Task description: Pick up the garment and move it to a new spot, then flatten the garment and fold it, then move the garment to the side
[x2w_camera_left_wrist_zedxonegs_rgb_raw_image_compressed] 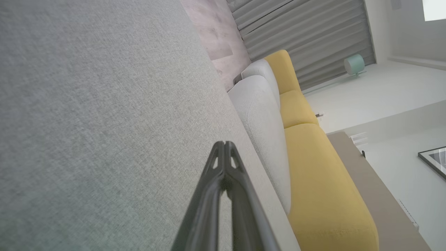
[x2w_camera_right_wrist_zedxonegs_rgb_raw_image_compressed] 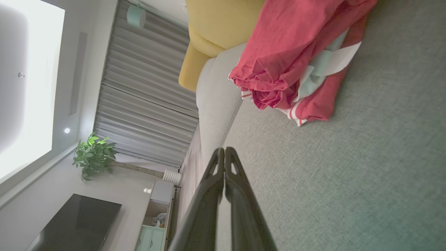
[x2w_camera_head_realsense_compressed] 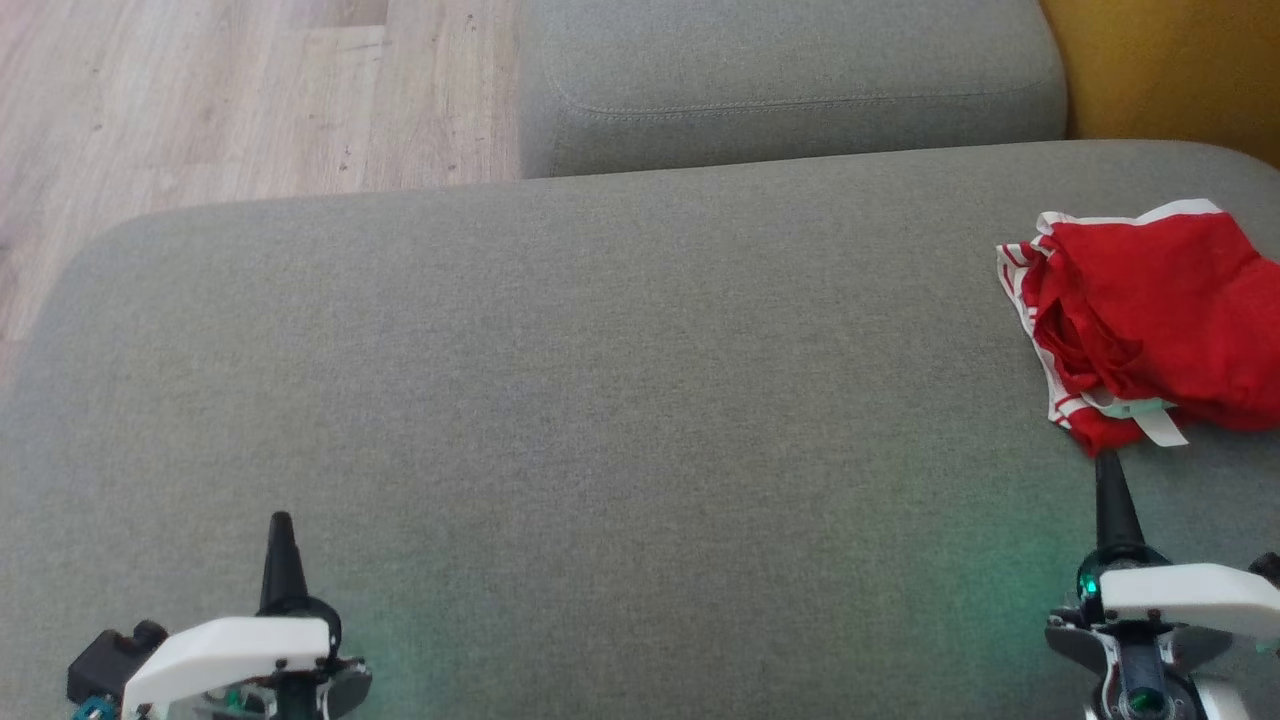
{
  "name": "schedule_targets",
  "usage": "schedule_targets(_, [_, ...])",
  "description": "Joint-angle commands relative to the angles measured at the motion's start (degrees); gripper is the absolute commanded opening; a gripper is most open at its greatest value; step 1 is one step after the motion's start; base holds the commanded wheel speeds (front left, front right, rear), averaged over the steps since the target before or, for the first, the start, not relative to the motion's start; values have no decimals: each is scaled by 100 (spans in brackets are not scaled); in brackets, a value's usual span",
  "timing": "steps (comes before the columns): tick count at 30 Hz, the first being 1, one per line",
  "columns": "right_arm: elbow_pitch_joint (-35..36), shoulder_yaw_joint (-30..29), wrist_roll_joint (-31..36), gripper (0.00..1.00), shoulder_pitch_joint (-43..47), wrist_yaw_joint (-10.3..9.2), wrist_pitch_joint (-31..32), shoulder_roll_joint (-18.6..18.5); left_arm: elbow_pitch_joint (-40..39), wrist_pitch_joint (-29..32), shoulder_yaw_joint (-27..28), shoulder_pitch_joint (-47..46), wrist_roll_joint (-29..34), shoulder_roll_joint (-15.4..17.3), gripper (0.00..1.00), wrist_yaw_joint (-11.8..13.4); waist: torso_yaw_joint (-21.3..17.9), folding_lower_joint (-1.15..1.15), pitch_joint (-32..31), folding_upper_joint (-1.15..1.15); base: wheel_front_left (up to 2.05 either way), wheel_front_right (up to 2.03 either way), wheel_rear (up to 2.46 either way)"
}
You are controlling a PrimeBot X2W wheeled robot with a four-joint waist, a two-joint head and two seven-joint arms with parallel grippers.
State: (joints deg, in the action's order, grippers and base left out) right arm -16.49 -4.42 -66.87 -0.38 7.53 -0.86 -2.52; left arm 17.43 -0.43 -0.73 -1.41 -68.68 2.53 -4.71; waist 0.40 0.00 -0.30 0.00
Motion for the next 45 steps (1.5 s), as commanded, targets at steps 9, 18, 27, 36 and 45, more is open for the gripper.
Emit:
schedule_targets(9, [223,2,-715,0,-368,-3,194,-77,-233,191,313,-355,-637,27,0,-101,-10,0,12,0,0,0,0])
schedule_targets(18, [231,-45,-1282,0,-431,-4,344,-78,-265,343,438,-393,-1159,29,0,-155,-19,0,23,0,0,0,0])
schedule_targets(27, [239,-92,-1849,0,-494,-4,495,-79,-296,495,563,-430,-1680,32,0,-209,-28,0,34,0,0,0,0])
schedule_targets(36, [247,-140,-2413,0,-557,-4,646,-79,-327,647,688,-468,-2199,34,0,-262,-37,0,45,0,0,0,0])
schedule_targets(45, [249,-159,-2572,0,-575,-4,694,-75,-337,691,724,-479,-2350,34,0,-278,-40,0,48,0,0,0,0])
